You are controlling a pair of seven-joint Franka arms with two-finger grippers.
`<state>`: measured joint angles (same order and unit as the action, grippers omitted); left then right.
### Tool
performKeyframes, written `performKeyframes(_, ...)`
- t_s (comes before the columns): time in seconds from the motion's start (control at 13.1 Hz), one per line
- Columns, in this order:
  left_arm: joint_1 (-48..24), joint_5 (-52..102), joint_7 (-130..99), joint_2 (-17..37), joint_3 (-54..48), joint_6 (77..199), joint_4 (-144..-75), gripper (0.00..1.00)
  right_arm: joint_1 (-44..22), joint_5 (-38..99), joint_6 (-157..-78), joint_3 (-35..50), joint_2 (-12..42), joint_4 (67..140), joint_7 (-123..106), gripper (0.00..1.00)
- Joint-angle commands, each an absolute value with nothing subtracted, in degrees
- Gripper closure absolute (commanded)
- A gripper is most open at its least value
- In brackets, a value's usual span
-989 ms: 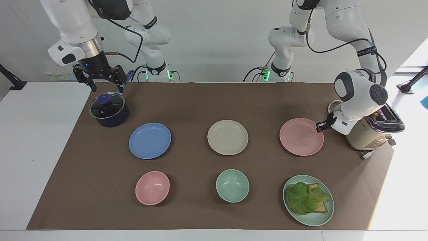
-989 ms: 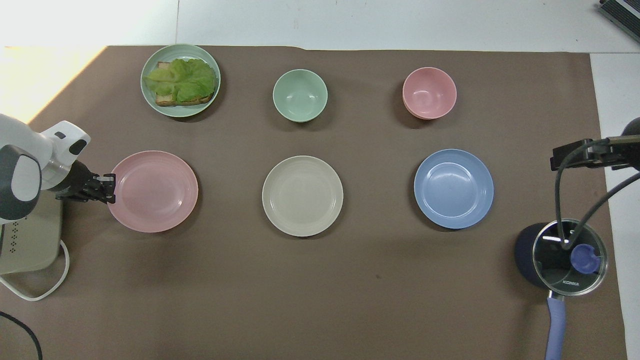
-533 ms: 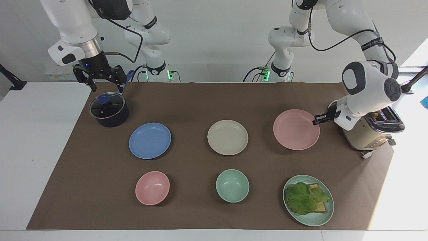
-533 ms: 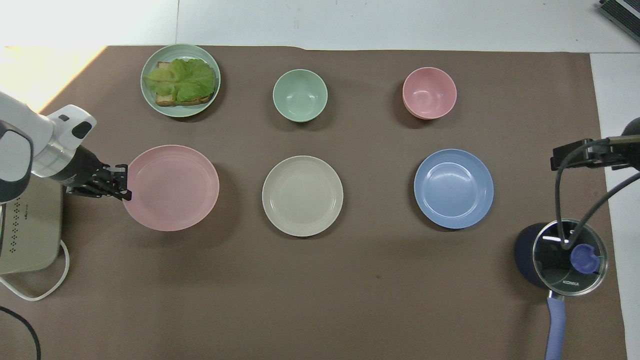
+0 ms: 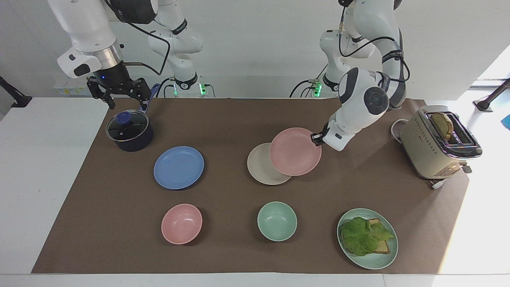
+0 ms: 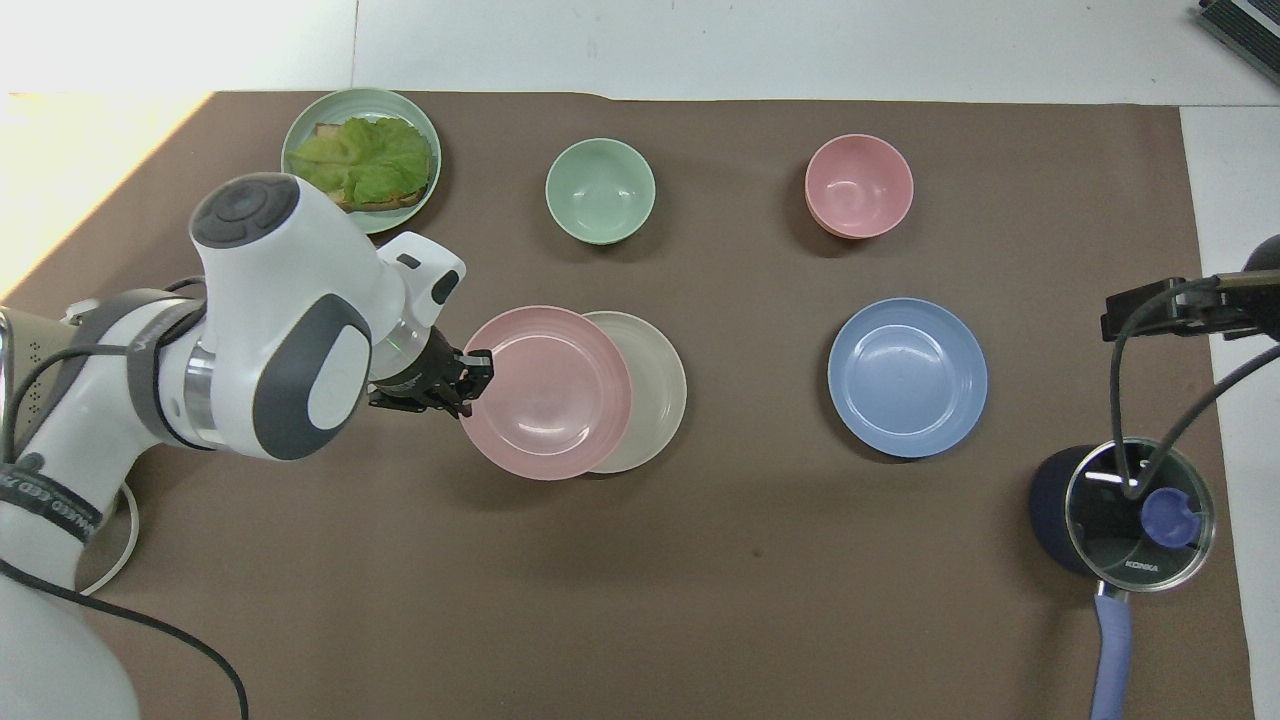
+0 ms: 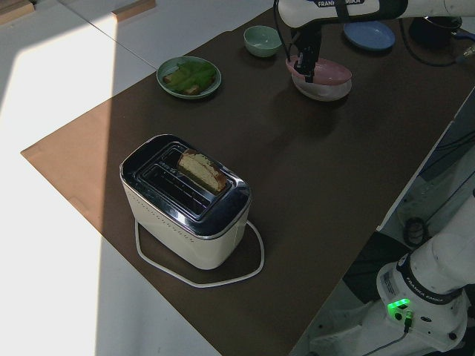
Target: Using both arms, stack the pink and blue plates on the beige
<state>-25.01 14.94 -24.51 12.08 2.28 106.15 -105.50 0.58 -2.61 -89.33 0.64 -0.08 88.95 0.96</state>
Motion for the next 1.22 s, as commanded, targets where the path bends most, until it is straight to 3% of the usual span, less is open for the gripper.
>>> performKeyframes(0.0,-28.4,15.9,-24.9,11.0,3.4,115.4,-112.2,1.00,0.4,-2.8,-89.7,0.4,-1.0,89.9,1.1,0.00)
performKeyframes(0.08,-28.5,15.9,-24.5,10.9,3.3,116.9,-112.8,0.98,0.4,-2.8,-89.7,0.4,-1.0,89.9,1.1,0.00)
performKeyframes(0.15,-28.5,15.9,-24.4,11.0,3.3,117.0,-112.7,0.24,0.5,-2.8,-89.7,0.4,-1.0,89.9,1.1,0.00)
performKeyframes(0.23,-28.5,15.9,-24.4,11.0,3.3,117.2,-112.4,0.00,0.5,-2.8,-89.7,0.4,-1.0,89.9,1.1,0.00)
performKeyframes(0.53,-28.0,14.7,-24.2,12.2,3.9,117.1,-109.6,0.00,0.4,-2.8,-89.7,0.4,-1.0,89.9,1.1,0.00)
performKeyframes(0.76,-22.2,5.0,-18.8,11.7,4.3,116.4,-106.4,0.00,0.5,-2.8,-89.7,0.4,-1.0,89.9,1.1,0.00)
performKeyframes(1.14,-14.8,-0.2,-4.9,5.5,4.5,109.4,-101.8,0.00,0.4,-2.8,-89.7,0.4,-1.0,89.9,1.1,0.00)
